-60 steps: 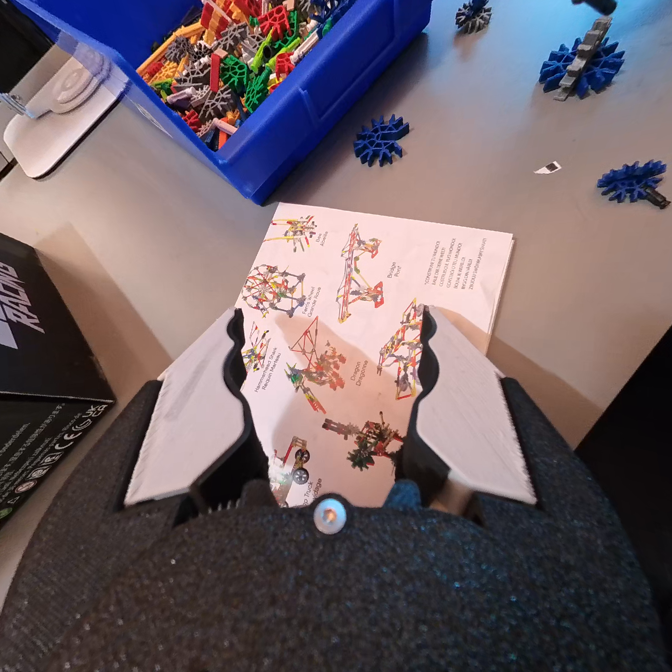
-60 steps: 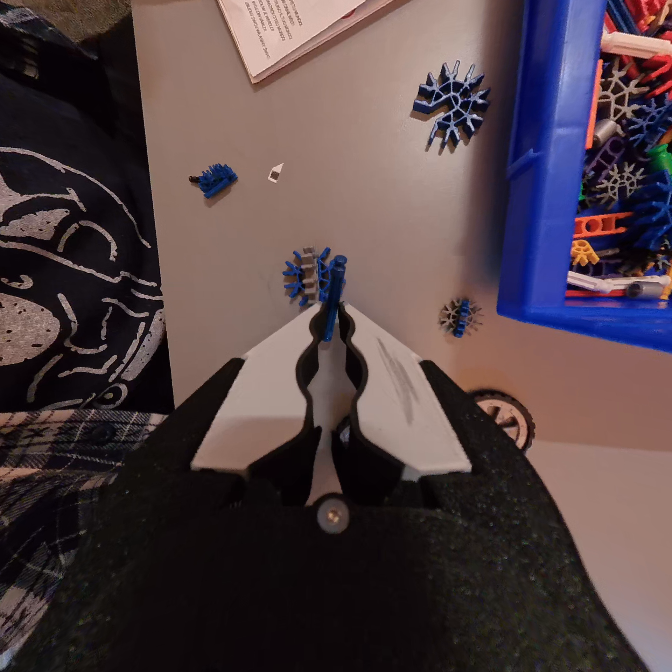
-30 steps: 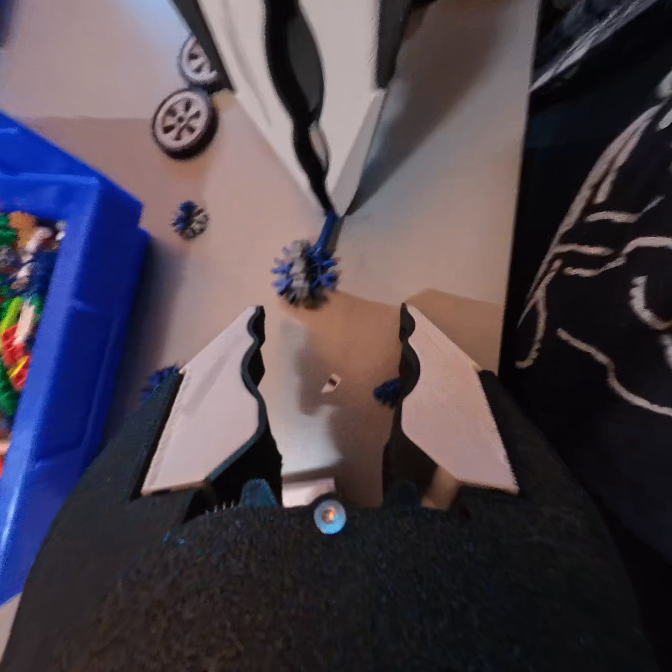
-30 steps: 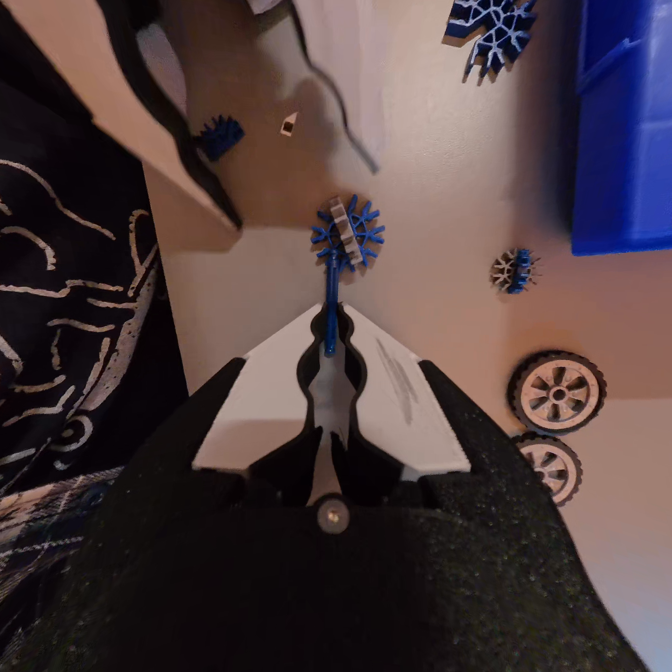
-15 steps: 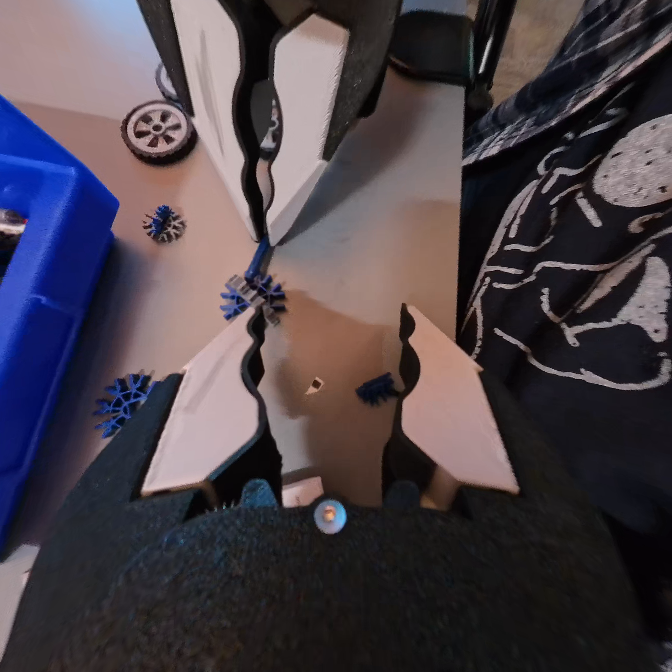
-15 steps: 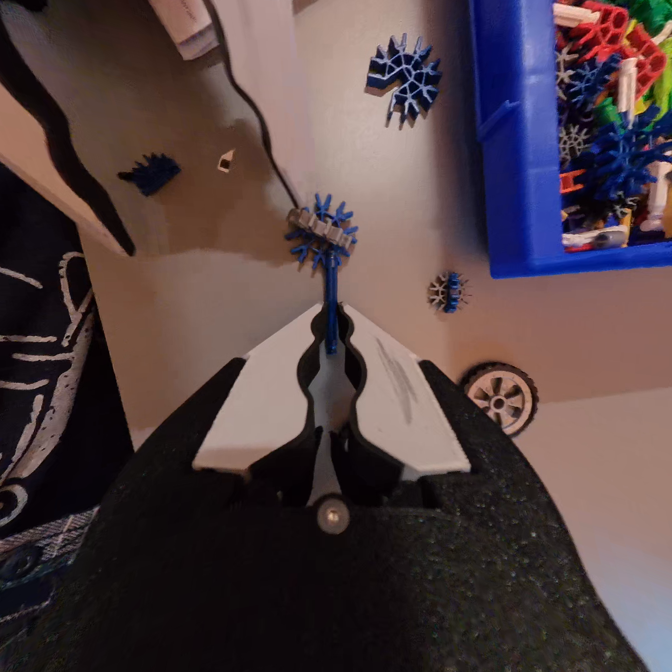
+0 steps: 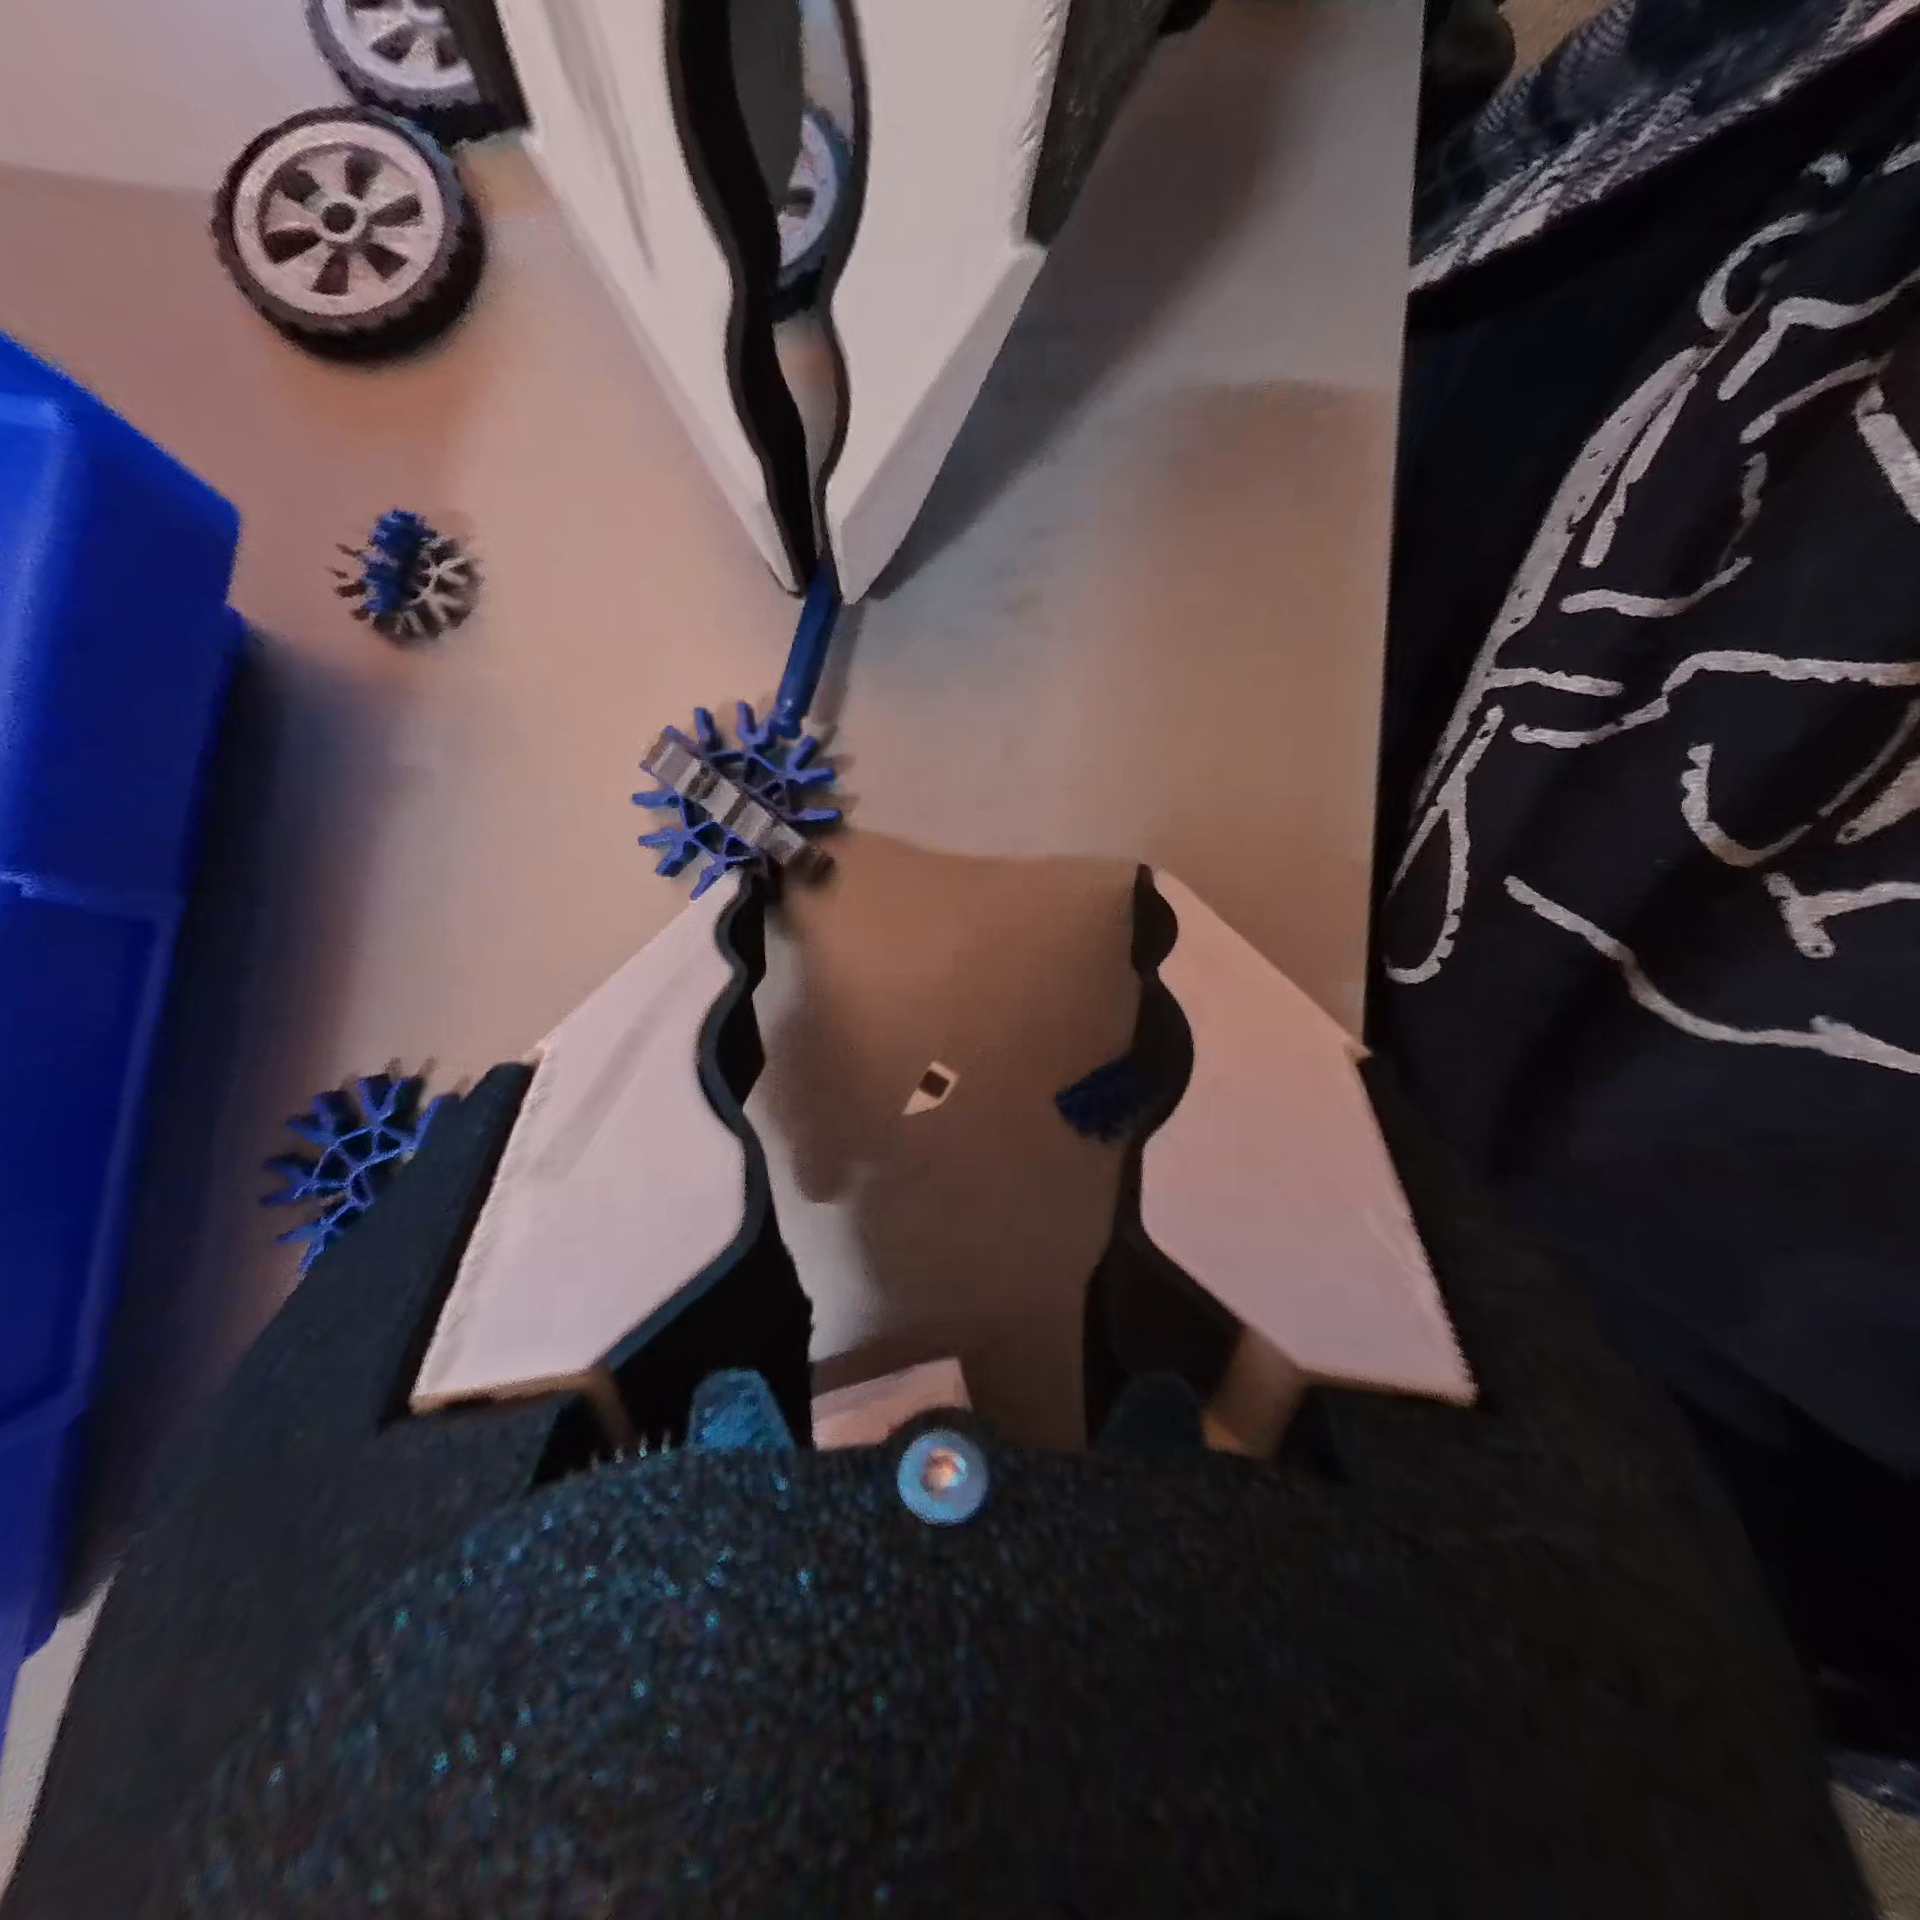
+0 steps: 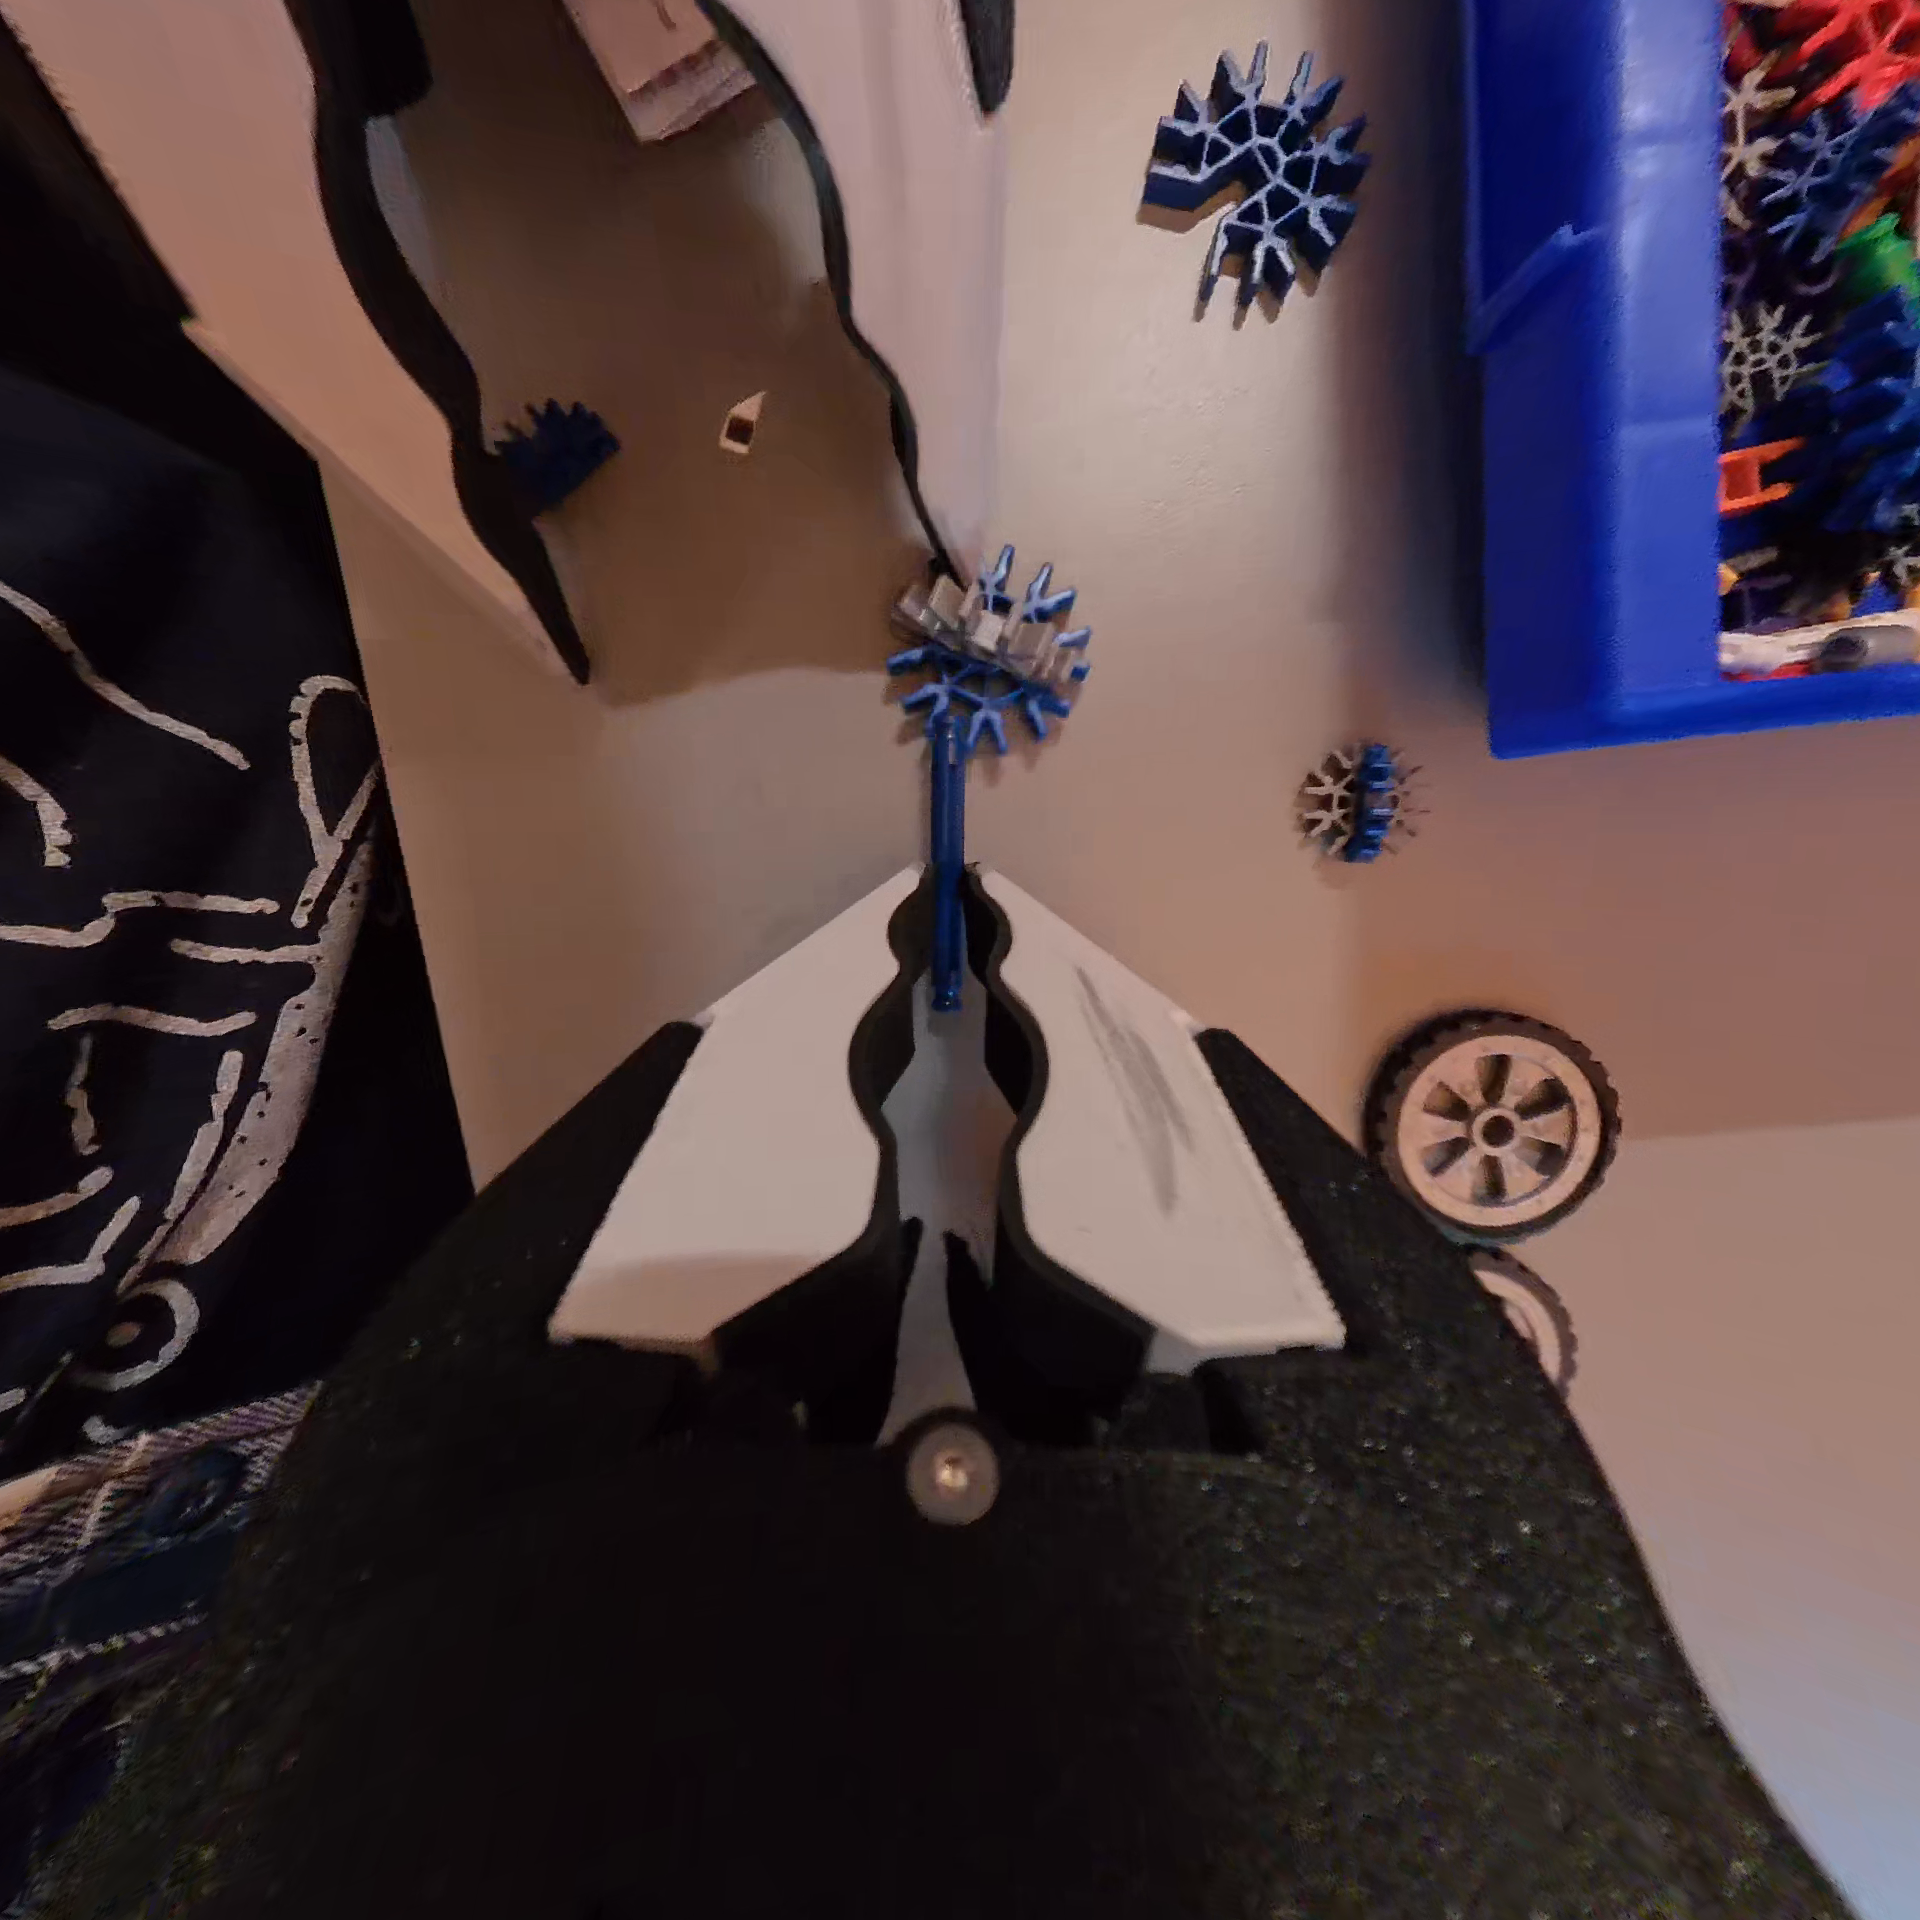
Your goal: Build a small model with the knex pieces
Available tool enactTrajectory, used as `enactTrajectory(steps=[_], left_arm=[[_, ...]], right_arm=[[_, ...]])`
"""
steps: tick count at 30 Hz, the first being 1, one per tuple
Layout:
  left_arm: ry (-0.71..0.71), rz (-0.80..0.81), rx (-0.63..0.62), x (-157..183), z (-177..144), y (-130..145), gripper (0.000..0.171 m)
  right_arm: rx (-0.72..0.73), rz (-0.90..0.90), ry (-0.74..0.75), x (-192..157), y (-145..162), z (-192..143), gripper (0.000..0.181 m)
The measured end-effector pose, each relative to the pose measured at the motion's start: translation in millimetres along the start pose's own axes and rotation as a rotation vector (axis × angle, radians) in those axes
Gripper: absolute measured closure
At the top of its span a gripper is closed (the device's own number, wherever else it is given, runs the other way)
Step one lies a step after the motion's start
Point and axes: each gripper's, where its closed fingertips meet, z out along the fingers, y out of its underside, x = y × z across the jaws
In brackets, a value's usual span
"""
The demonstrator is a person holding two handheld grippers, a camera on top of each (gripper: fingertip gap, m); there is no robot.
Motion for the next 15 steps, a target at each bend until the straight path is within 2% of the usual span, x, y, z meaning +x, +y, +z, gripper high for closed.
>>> enactTrajectory(steps=[7, 15], left_arm=[[0.037, 0.001, 0.028, 8, -1, -8, 0.102], [0.035, -0.007, 0.006, 15, 5, -7, 0.097]], right_arm=[[-0.012, 0.017, 0.003, 0, 3, -1, 0.177], [-0.028, 0.047, -0.027, -10, 7, -2, 0.177]])
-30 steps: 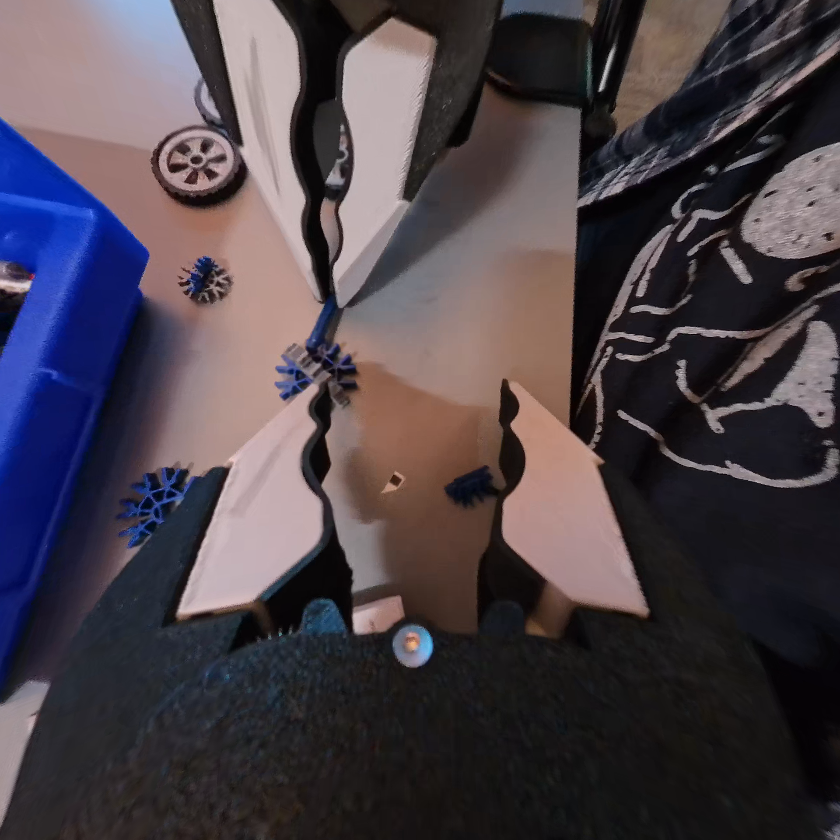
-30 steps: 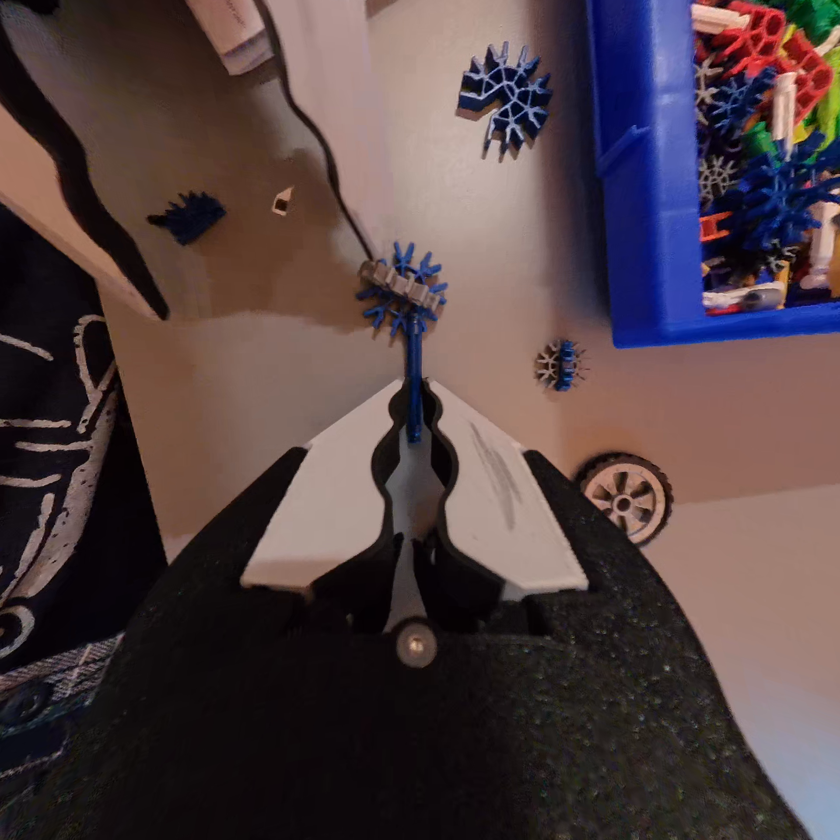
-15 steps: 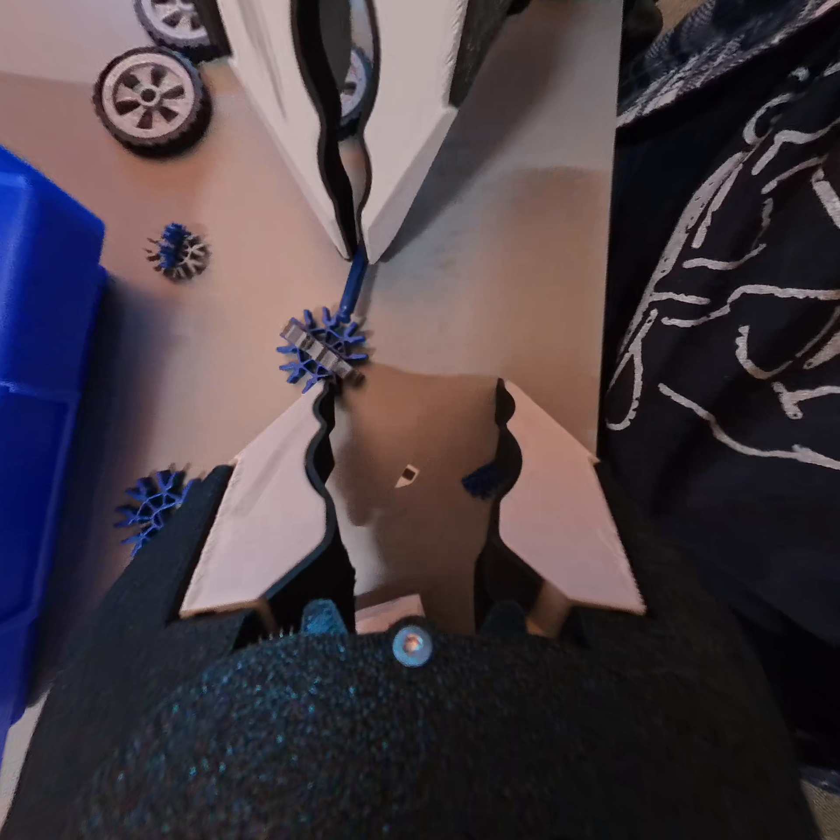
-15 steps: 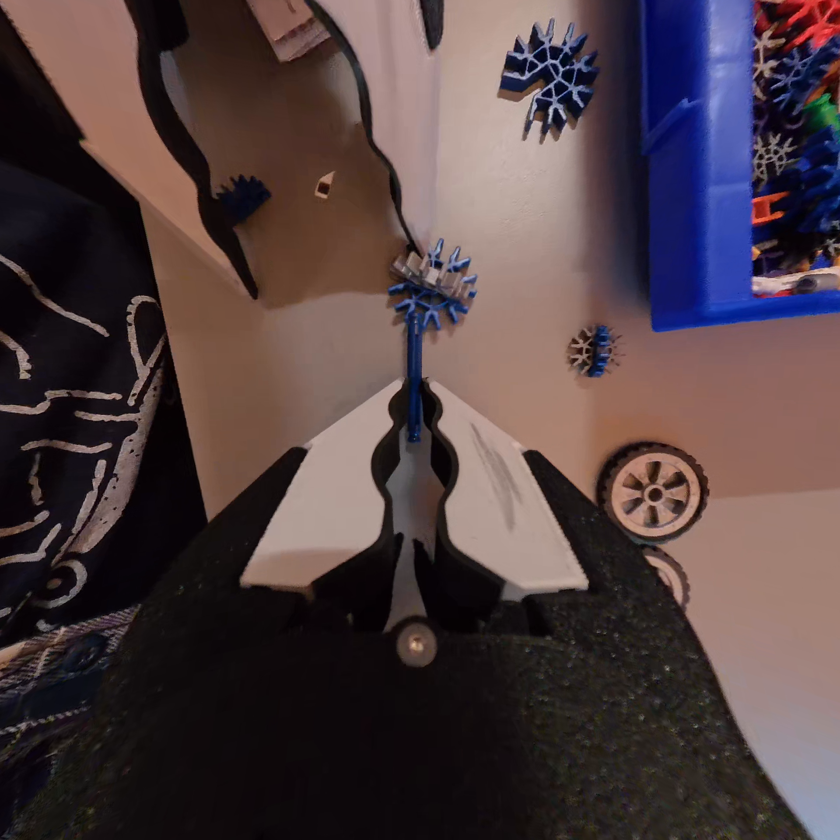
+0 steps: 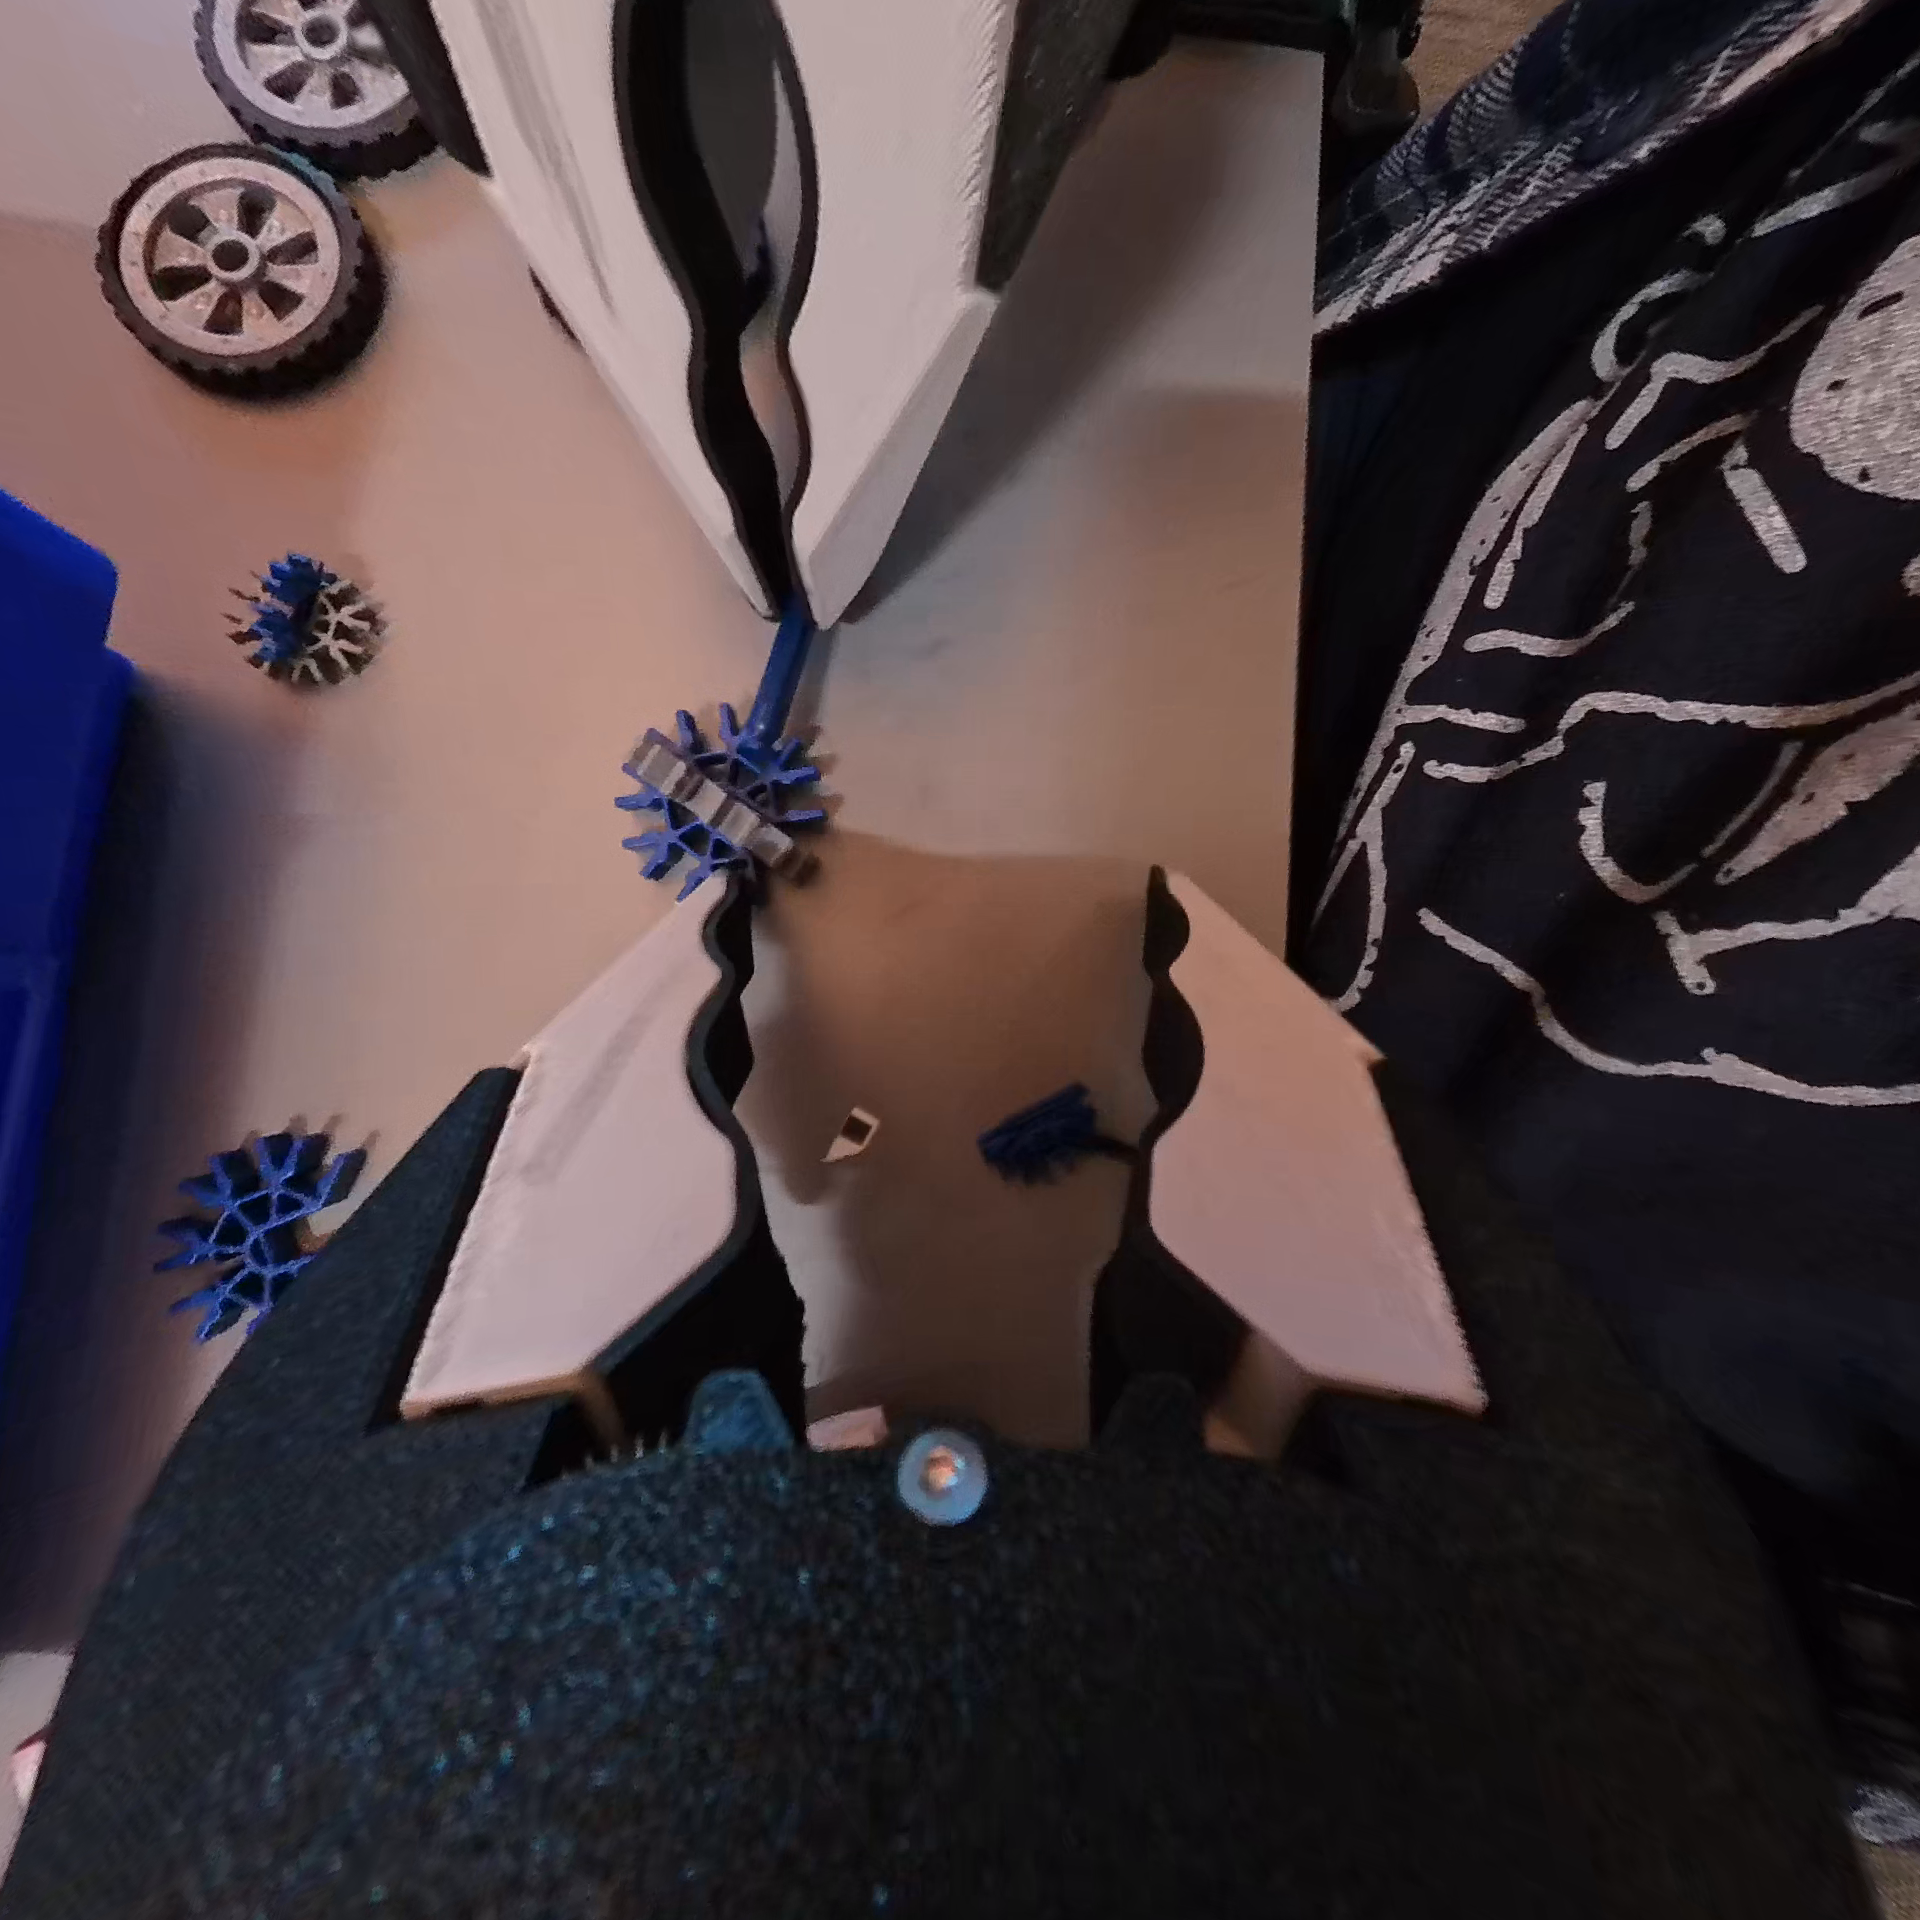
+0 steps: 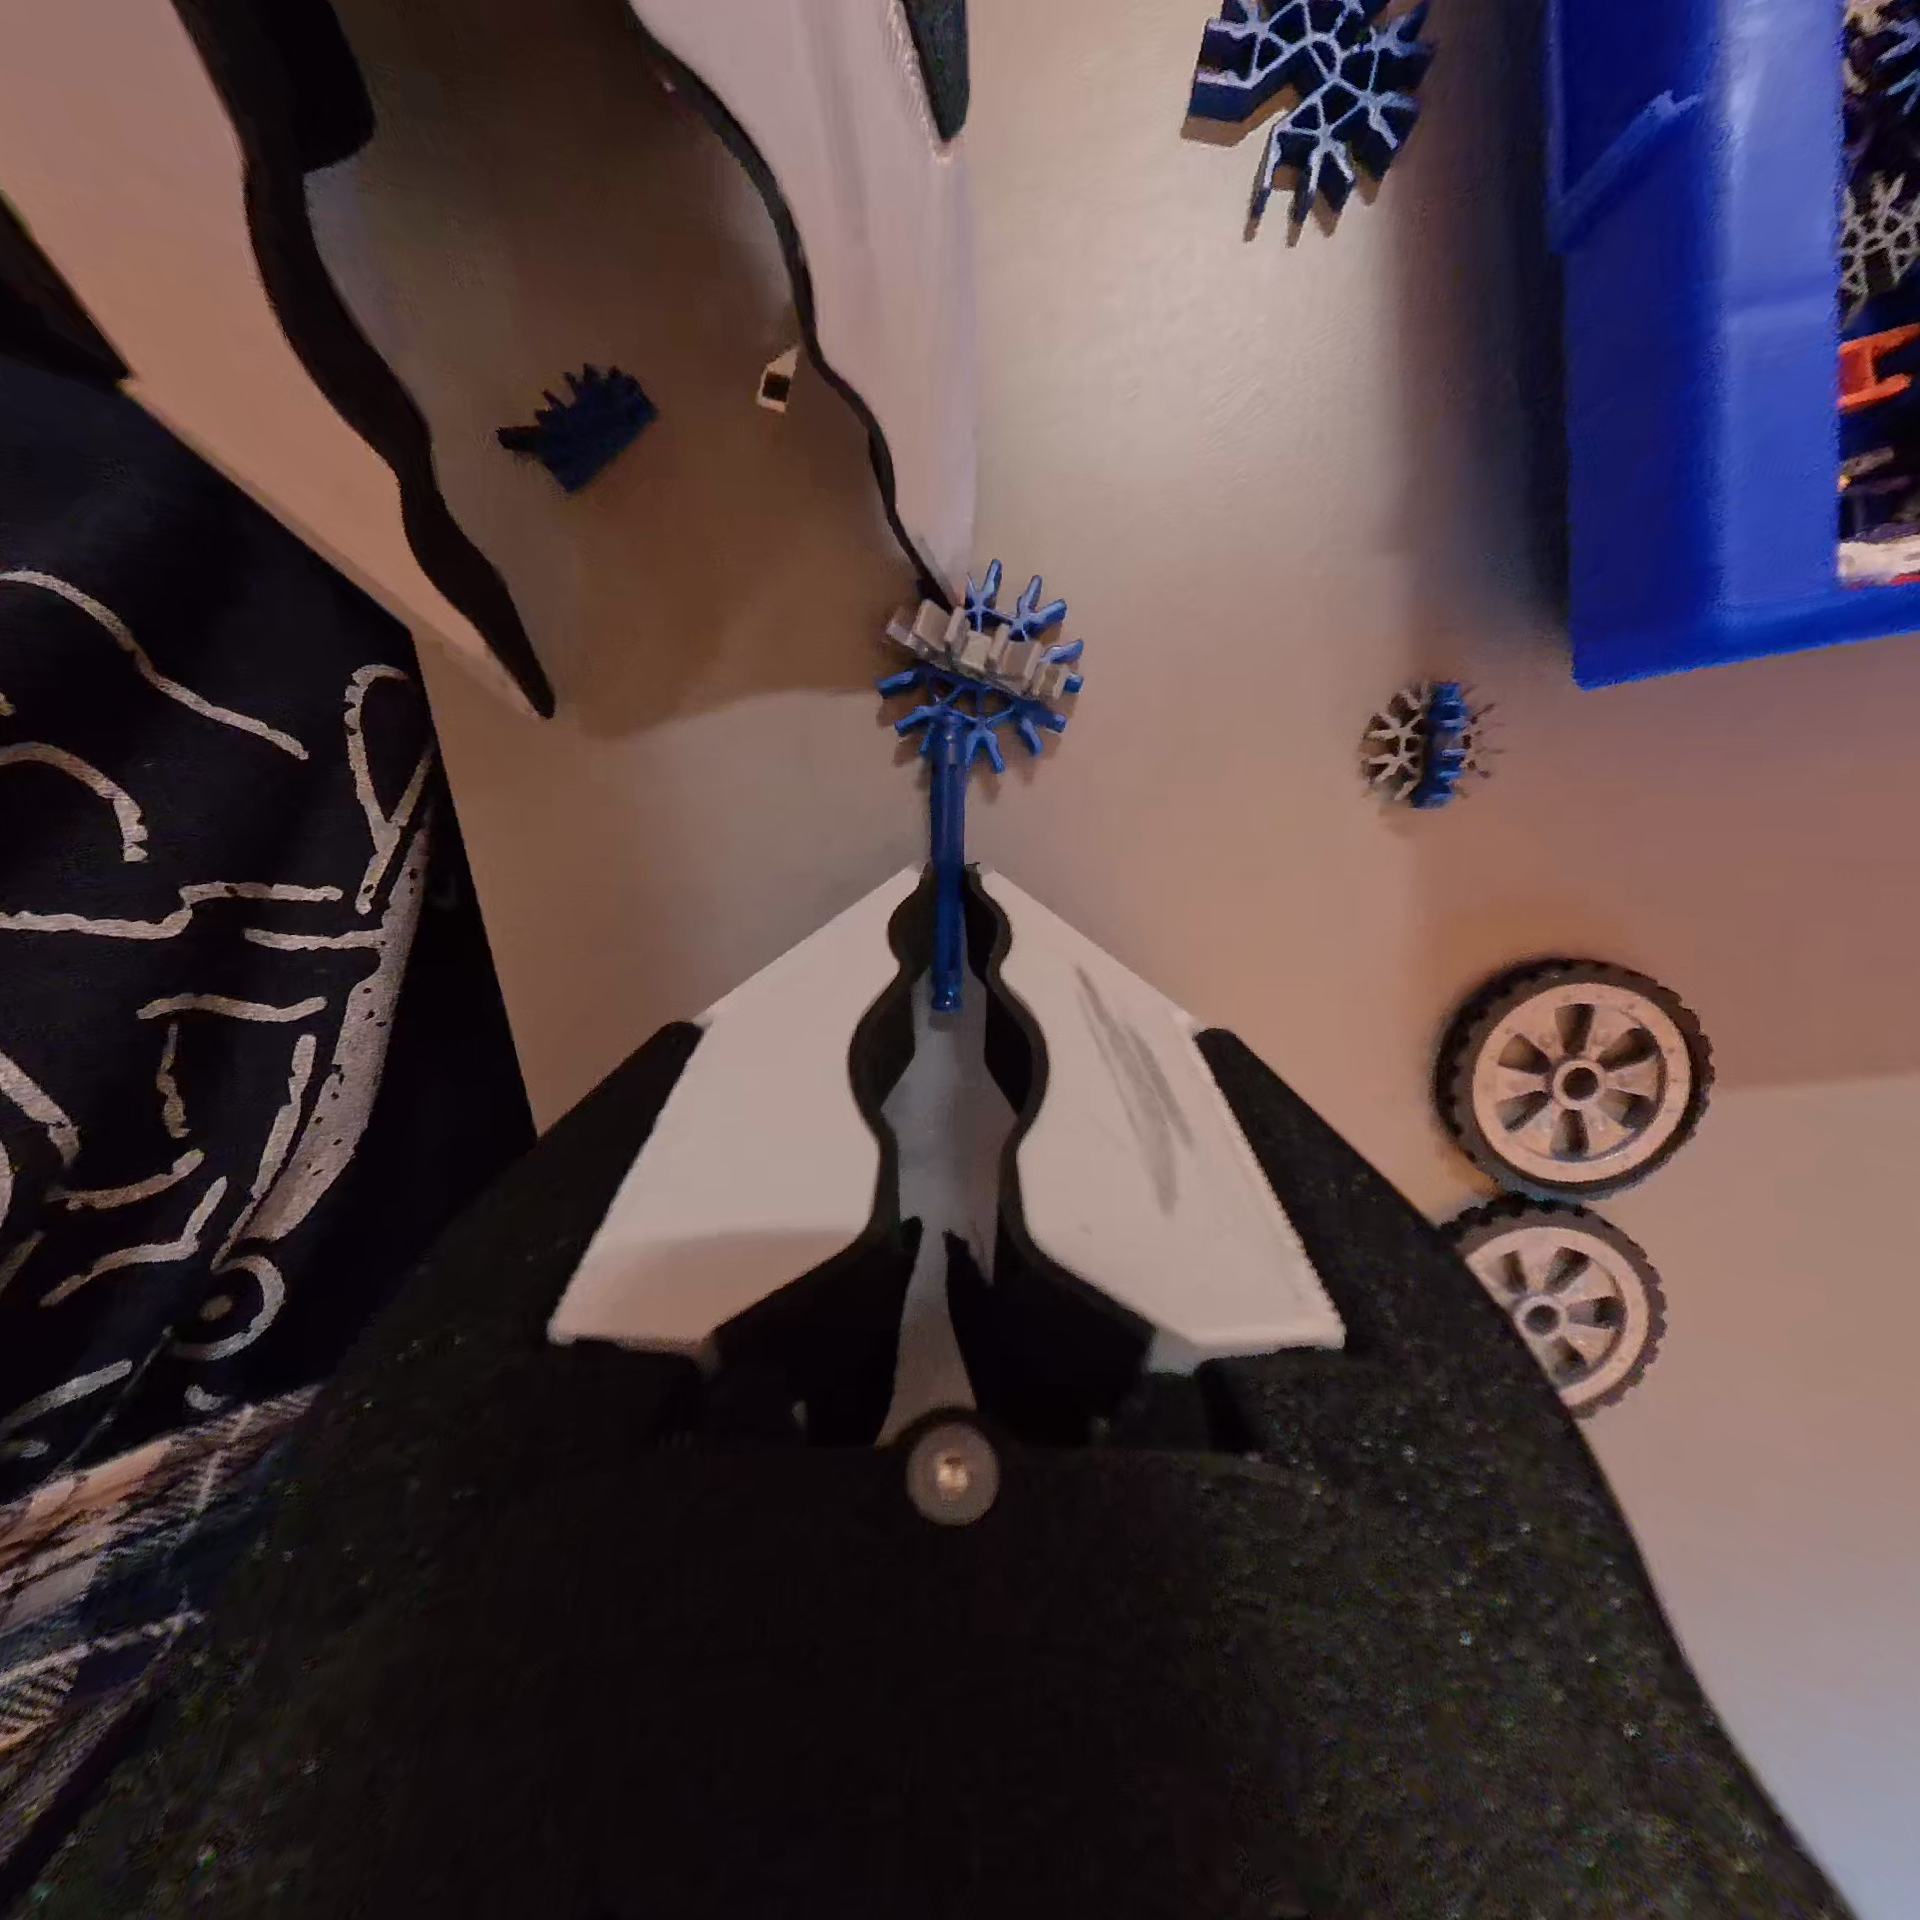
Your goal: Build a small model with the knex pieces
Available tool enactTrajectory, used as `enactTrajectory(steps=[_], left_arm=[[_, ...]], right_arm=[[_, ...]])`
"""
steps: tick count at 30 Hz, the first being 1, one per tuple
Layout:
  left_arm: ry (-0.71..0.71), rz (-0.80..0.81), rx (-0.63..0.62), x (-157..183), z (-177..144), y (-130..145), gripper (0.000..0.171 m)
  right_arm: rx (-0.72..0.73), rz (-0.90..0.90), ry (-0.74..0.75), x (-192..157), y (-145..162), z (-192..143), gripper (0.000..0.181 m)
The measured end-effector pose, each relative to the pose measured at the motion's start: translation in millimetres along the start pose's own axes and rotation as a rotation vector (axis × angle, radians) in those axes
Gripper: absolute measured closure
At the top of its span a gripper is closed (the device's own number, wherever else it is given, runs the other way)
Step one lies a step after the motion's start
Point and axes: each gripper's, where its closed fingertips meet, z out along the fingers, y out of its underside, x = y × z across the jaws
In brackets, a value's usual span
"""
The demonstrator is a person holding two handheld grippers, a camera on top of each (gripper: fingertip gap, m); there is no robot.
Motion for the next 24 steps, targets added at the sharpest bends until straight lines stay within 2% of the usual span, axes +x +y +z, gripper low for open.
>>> enactTrajectory(steps=[14, 19, 24], left_arm=[[0.0, -0.029, 0.012, 15, -1, -8, 0.091], [-0.048, -0.036, 0.055, 2, -19, -9, 0.092], [-0.089, 0.01, 0.023, -16, -22, -2, 0.094]], right_arm=[[-0.012, 0.042, 0.005, -8, 7, 2, 0.171], [0.021, 0.04, 0.014, -8, 4, -2, 0.171], [0.047, -0.002, 0.026, -11, -1, 0, 0.171]])
